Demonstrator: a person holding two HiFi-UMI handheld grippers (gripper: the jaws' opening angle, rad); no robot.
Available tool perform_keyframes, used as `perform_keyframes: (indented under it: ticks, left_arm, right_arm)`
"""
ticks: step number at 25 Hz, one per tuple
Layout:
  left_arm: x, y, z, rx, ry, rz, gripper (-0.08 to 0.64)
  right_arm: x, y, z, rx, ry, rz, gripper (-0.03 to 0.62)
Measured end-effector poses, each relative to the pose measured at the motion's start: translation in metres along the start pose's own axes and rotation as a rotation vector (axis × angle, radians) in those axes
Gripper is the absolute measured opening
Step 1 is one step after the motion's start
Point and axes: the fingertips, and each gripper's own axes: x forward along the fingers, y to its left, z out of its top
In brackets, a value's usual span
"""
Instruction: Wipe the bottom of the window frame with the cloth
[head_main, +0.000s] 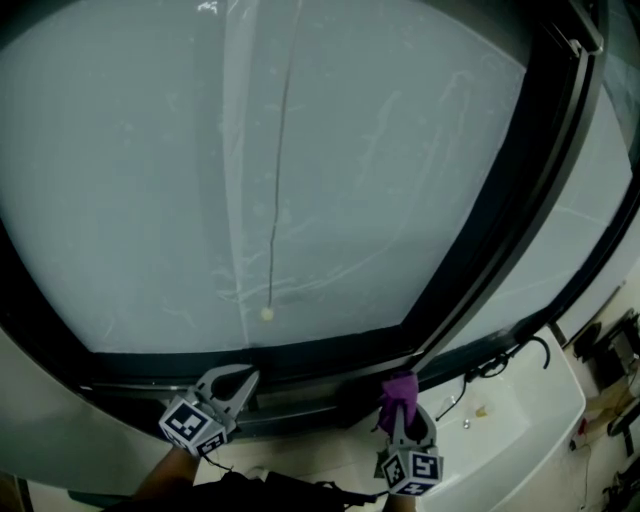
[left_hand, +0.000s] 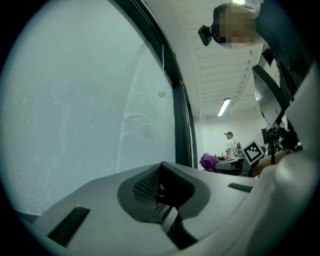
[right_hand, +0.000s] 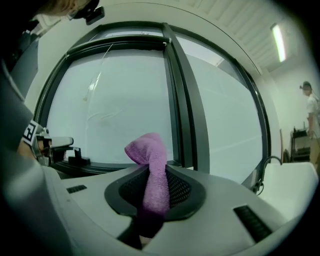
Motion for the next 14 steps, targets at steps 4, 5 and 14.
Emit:
perform_keyframes:
  ticks: [4, 5, 14]
  left_arm:
    - [0.000, -0.001, 0.001, -0.007, -0.005, -0.011, -0.005]
    - [0.000, -0.001, 0.001, -0.010, -0.005, -0.016, -0.003]
    - [-0.001, 0.003, 0.003, -0.026, -0.010, -0.045, -0.004]
  right_arm:
    - [0.001, 0.001, 0.001, 0.025, 0.003, 0.006, 0.080]
    - [0.002, 0.002, 0.000, 0.011, 0.010, 0.002, 0.080]
    - [0.007, 0.019, -0.012, -0.057, 0.050, 0.008, 0.080]
